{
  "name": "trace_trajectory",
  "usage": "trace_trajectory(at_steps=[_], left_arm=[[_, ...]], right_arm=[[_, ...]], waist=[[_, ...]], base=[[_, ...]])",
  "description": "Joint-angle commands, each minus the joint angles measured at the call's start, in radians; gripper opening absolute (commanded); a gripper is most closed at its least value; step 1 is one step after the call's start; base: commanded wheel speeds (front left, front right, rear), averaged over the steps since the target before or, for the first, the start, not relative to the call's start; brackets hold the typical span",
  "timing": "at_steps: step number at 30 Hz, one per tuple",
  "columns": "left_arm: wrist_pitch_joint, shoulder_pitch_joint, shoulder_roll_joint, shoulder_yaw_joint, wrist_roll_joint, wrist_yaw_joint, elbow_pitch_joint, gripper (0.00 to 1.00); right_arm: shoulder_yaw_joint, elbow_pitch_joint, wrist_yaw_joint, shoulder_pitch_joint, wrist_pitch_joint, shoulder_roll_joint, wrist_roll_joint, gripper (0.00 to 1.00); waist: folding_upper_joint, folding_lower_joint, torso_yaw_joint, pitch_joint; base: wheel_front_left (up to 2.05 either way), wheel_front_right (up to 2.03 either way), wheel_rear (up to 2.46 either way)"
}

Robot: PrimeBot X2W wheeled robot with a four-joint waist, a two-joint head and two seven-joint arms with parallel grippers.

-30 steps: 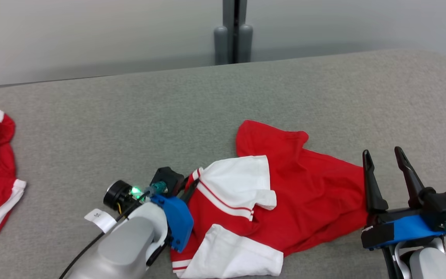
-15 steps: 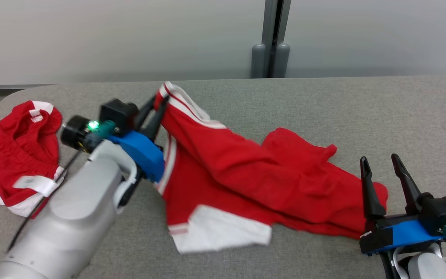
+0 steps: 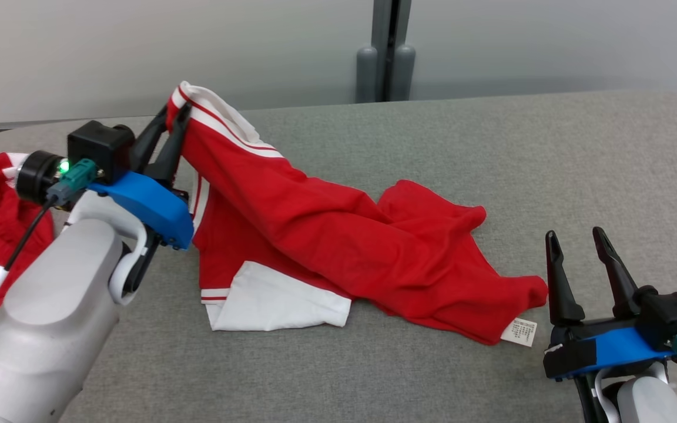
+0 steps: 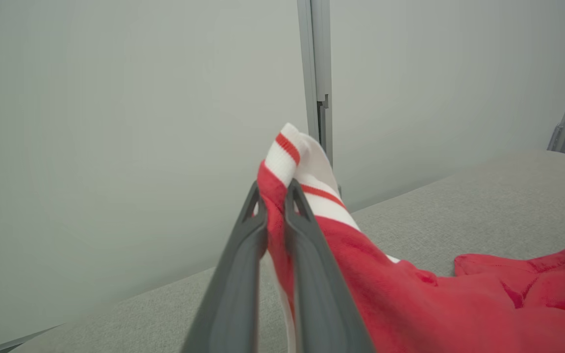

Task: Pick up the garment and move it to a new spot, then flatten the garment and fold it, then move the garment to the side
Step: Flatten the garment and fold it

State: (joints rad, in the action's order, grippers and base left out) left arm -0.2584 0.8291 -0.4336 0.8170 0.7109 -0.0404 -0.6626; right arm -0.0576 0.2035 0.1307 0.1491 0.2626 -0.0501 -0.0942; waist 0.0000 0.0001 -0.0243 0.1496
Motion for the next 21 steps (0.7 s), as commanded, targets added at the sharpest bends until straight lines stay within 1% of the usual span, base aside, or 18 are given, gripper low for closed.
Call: trace_trajectory(at_steps=[1,7,12,14,15,18,21], left_arm=[[-0.002,0.018,-0.009,-0.008,0.002,0.003,0.000,0.00],[0.007,0.047,-0.034,-0.018,0.007,-0.006,-0.035,0.00],[0.000,0.071,-0.051,-0.036,0.006,-0.012,-0.098,0.00],[-0.003,0.077,-0.052,-0.049,0.002,-0.009,-0.130,0.93],[-0.005,0.076,-0.048,-0.053,-0.001,-0.005,-0.142,1.00],[-0.007,0.067,-0.039,-0.073,-0.014,0.002,-0.163,1.00],[-0.007,0.034,-0.033,-0.117,-0.041,0.006,-0.137,1.00]], right_arm=[[0.001,-0.003,0.000,0.011,0.003,-0.001,-0.004,1.00],[0.003,-0.006,0.000,0.038,0.003,-0.001,-0.001,1.00],[0.004,-0.010,0.000,0.056,0.003,-0.001,-0.004,1.00],[0.007,-0.012,0.000,0.056,0.003,-0.001,-0.005,1.00],[0.007,-0.012,0.000,0.057,0.003,-0.001,-0.007,1.00],[0.004,-0.014,0.000,0.057,0.003,-0.001,-0.007,1.00],[-0.004,-0.014,0.000,0.049,0.003,-0.001,0.000,1.00]], waist=[[0.0000,-0.0001,-0.005,0.004],[0.0000,-0.0001,-0.049,0.051],[0.0000,-0.0001,-0.093,0.095],[0.0000,-0.0001,-0.106,0.109],[0.0000,-0.0001,-0.110,0.113],[0.0000,-0.0001,-0.117,0.121],[0.0000,-0.0001,-0.109,0.118]], base=[[0.00,0.00,0.00],[0.00,0.00,0.00],[0.00,0.00,0.00],[0.00,0.00,0.00],[0.00,0.00,0.00],[0.00,0.00,0.00],[0.00,0.00,0.00]])
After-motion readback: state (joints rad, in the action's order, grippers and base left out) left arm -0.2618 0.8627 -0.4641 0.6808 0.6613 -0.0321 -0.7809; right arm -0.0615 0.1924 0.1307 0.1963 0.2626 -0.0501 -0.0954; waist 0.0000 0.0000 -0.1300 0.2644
